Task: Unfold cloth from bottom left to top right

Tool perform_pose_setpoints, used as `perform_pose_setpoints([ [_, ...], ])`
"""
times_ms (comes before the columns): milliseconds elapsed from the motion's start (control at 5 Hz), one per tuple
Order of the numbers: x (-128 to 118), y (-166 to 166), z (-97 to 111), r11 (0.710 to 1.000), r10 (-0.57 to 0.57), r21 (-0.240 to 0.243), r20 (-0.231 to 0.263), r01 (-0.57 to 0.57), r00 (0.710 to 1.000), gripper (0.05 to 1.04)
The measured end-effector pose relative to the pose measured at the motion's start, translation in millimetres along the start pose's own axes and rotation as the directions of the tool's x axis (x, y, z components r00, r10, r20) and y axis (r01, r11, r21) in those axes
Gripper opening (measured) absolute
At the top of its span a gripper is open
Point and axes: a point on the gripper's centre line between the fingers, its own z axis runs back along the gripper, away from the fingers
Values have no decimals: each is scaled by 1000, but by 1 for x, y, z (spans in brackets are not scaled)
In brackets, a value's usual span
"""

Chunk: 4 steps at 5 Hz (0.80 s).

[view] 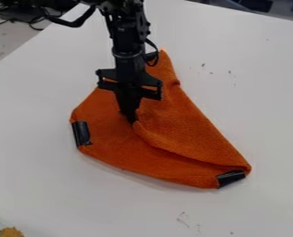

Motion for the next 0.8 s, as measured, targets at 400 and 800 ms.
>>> perform_pose_setpoints([
  [400, -1, -2, 3, 1000, 10, 18, -22, -10, 1000, 517],
  [800, -2, -2, -1, 999, 37, -7, -11, -37, 999, 1008],
])
